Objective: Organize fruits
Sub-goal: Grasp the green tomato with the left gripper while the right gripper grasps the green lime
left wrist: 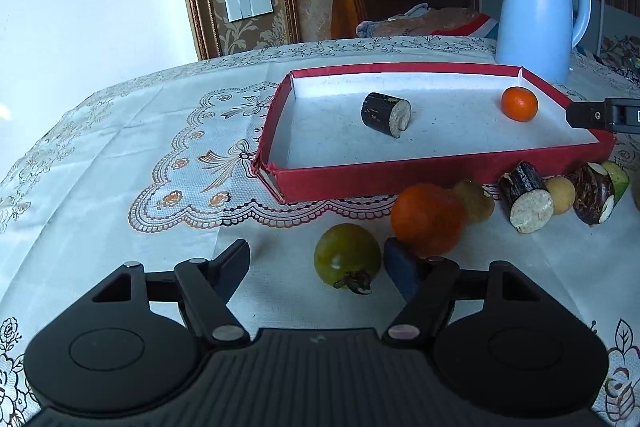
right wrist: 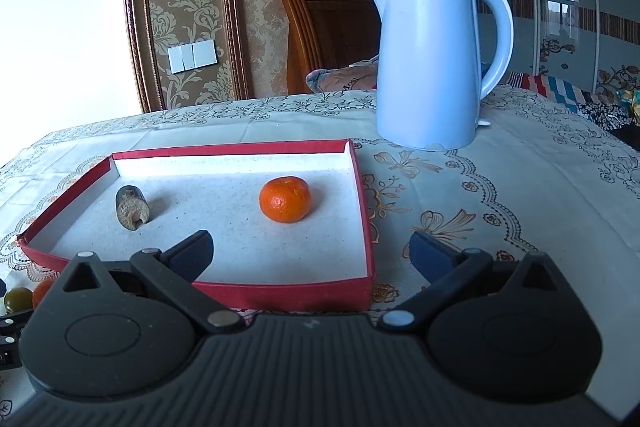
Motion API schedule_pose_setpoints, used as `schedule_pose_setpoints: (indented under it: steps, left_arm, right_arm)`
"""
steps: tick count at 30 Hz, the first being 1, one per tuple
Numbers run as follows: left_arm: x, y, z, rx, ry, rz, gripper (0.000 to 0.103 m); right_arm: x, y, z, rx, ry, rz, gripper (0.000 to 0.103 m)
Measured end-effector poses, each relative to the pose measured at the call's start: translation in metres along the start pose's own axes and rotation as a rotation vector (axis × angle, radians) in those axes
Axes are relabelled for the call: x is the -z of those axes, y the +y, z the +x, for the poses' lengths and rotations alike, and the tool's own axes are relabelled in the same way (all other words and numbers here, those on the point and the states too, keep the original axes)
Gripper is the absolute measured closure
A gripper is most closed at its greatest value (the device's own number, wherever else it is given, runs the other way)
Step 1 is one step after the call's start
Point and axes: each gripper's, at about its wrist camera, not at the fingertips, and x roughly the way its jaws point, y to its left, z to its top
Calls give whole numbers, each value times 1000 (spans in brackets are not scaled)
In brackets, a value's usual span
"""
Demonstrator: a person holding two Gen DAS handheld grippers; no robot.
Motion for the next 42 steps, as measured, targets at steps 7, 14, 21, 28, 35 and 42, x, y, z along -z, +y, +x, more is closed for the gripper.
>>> schedule_pose_setpoints:
  steps: [7,14,21,28,35,42]
  left_arm:
    - [1,3,0,29,-8,-8,32]
    - [2,-6,-3,49,-25,42,64]
    - [1,-2,-1,59,-21,21,63]
    - [2,-2,-1,58,-19,11,61]
    - [2,-2,-2,50,-20,16,59]
    - [2,-2,-2,52,-20,13,59]
  right_arm:
    - [4,-46,-22,-13,3,127,0]
    - [30,-87,-50,14,43,72,0]
    - [39,-71,-49,-22,79,-31,11]
    - [37,-55,-38,-32,116,-75,18]
    - [37,-46,-30,-41,148,-93,34]
    - [38,-38,-28,-22,160,-130,50]
